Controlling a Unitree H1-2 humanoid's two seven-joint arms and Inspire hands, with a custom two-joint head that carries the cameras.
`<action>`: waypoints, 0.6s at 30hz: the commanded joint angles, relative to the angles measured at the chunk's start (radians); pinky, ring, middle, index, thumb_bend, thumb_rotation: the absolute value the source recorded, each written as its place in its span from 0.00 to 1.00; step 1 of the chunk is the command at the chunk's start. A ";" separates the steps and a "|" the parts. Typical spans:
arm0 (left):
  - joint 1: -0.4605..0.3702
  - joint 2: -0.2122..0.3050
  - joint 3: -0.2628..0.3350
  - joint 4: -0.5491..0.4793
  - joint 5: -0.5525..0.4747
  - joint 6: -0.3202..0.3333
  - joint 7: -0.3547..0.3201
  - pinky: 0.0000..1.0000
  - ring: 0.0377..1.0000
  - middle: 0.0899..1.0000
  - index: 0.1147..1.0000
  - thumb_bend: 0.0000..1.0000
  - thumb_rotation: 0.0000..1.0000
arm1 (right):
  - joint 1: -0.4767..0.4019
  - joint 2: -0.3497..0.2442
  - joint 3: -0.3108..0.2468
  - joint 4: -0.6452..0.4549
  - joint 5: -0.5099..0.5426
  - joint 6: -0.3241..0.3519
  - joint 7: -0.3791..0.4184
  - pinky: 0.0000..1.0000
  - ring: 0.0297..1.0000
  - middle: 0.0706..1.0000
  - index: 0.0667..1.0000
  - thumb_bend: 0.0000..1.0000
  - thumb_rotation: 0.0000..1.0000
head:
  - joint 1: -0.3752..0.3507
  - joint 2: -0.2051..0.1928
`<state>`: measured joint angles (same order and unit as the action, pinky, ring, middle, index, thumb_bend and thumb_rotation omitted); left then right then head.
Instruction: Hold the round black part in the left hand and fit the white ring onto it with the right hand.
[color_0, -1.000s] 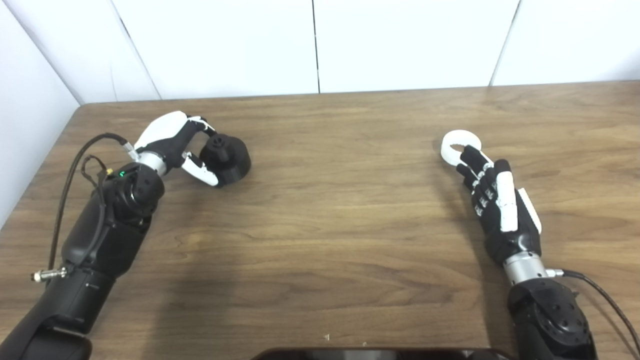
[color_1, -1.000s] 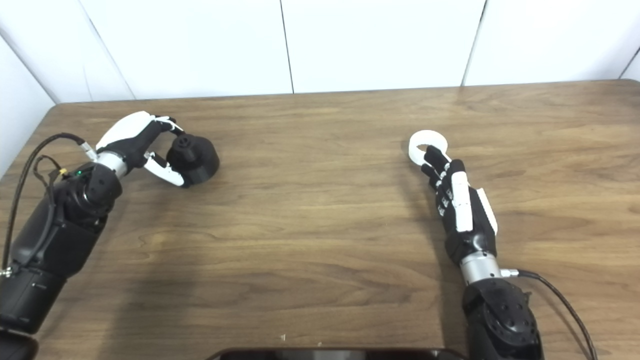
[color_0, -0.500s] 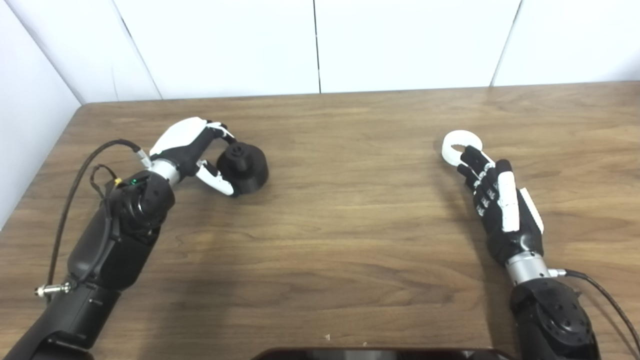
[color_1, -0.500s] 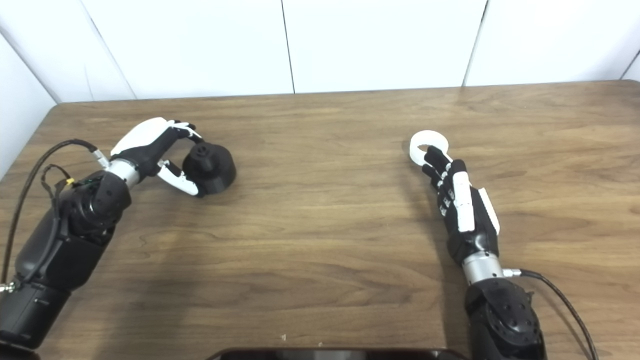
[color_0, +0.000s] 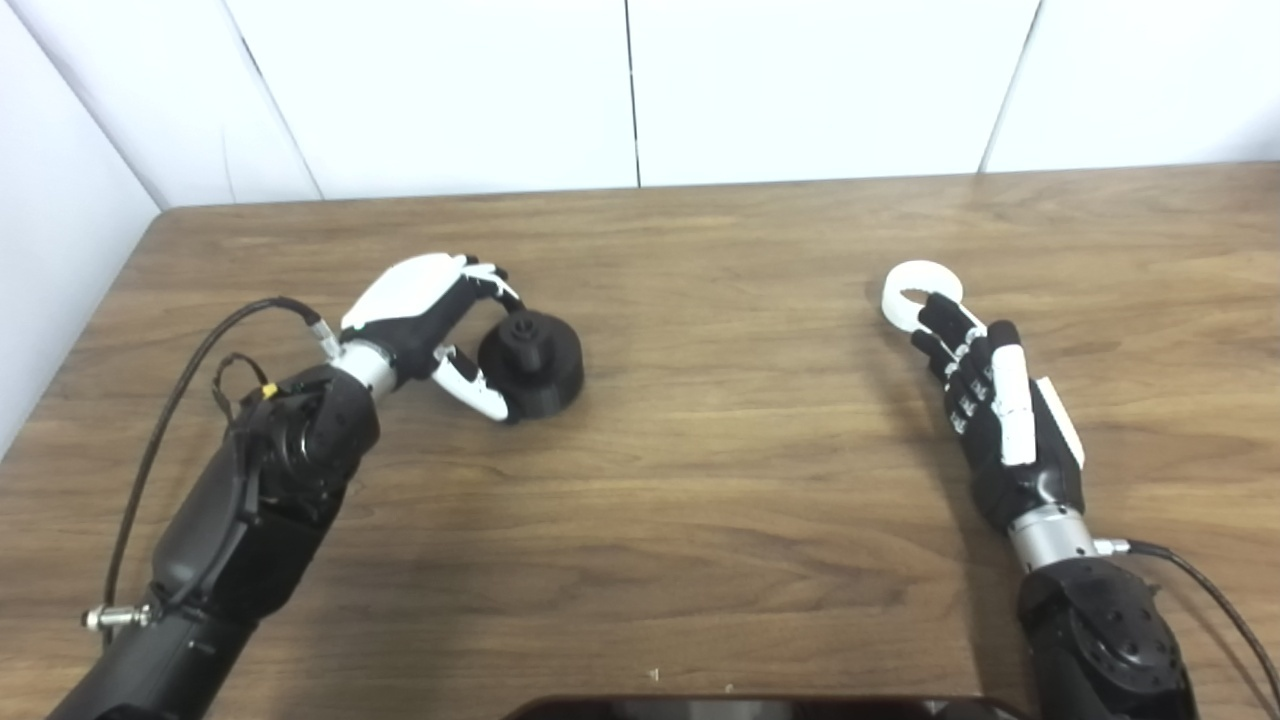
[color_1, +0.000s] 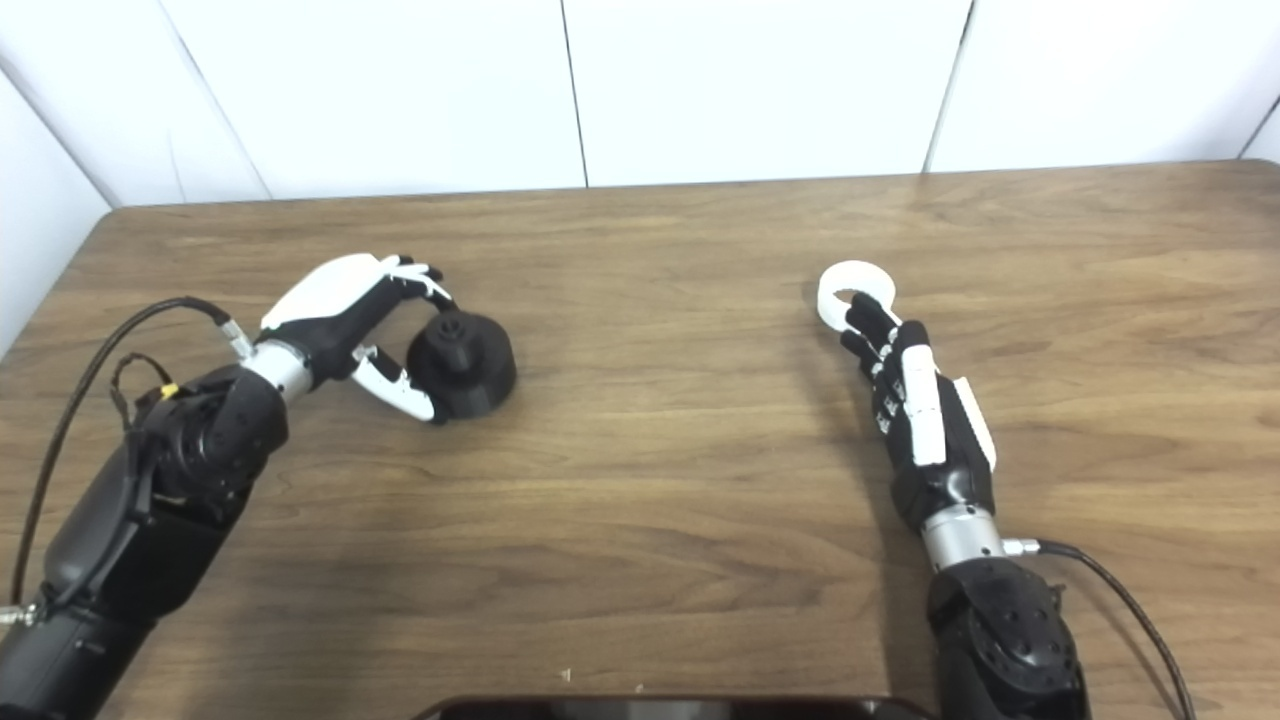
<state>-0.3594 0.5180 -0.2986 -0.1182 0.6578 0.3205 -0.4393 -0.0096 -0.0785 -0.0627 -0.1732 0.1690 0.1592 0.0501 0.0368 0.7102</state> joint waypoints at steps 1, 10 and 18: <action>-0.031 0.010 0.003 -0.054 0.019 -0.036 0.014 0.95 1.00 0.92 0.61 0.84 0.18 | -0.021 0.004 0.000 -0.042 -0.002 -0.017 0.001 1.00 0.91 0.90 0.87 0.56 1.00 | 0.000 -0.001; 0.019 -0.032 -0.043 -0.152 0.039 -0.042 -0.024 0.93 1.00 0.92 0.61 0.85 0.18 | -0.019 0.006 -0.003 -0.049 0.005 -0.009 0.001 1.00 0.92 0.90 0.87 0.56 1.00 | -0.003 0.002; 0.085 -0.078 -0.082 -0.213 0.043 -0.094 -0.040 0.90 1.00 0.93 0.62 0.85 0.19 | -0.019 0.014 0.001 -0.055 -0.005 -0.005 -0.005 1.00 0.91 0.90 0.87 0.54 1.00 | -0.008 0.006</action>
<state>-0.2565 0.4372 -0.3851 -0.2943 0.6900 0.2499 -0.4878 -0.0055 -0.0723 -0.0611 -0.1947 0.1675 0.1770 0.0481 0.0292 0.7133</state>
